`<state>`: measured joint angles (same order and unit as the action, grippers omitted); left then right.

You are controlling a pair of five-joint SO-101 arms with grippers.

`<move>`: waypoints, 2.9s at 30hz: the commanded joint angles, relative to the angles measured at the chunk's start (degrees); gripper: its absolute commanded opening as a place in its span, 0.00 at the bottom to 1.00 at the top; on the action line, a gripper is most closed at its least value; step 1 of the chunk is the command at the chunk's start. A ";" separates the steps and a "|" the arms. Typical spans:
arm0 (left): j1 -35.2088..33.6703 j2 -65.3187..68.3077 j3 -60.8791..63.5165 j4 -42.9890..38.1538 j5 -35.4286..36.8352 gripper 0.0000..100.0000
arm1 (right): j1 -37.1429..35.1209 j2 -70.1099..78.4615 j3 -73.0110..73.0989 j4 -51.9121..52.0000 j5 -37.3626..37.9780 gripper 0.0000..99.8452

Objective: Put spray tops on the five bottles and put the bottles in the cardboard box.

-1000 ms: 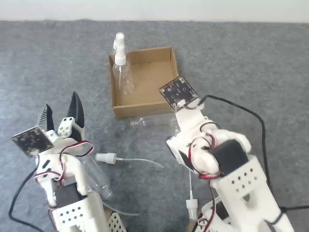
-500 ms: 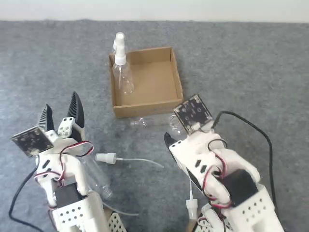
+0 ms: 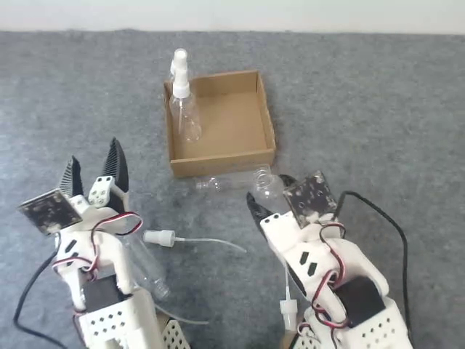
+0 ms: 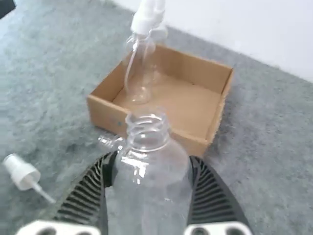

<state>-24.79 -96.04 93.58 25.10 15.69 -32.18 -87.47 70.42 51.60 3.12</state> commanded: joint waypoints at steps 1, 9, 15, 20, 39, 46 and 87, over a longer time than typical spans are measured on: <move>2.02 -0.62 -0.75 -1.58 -1.23 0.27 | 4.35 -6.02 2.81 -3.56 -2.29 0.02; 3.69 -0.62 -0.75 -1.49 -2.99 0.27 | 7.25 -13.76 9.05 -8.04 -6.68 0.02; 6.86 -0.70 -3.74 3.25 -2.90 0.27 | 4.18 -16.48 11.52 -8.48 -6.51 0.02; 11.52 -0.70 -7.60 8.79 -2.81 0.27 | -0.22 -16.40 11.69 -8.22 -6.42 0.02; 28.57 -0.70 -10.07 13.89 -3.25 0.27 | -12.88 -16.40 21.54 -18.86 1.05 0.02; 34.90 -0.70 -10.07 18.64 -9.41 0.27 | -12.88 -16.40 21.54 -18.86 1.05 0.02; 34.29 -0.70 -12.35 21.80 -12.92 0.27 | -12.70 -16.31 22.68 -18.24 1.41 0.01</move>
<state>12.92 -96.92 85.32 46.46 3.12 -44.22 -102.59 93.19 34.46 3.56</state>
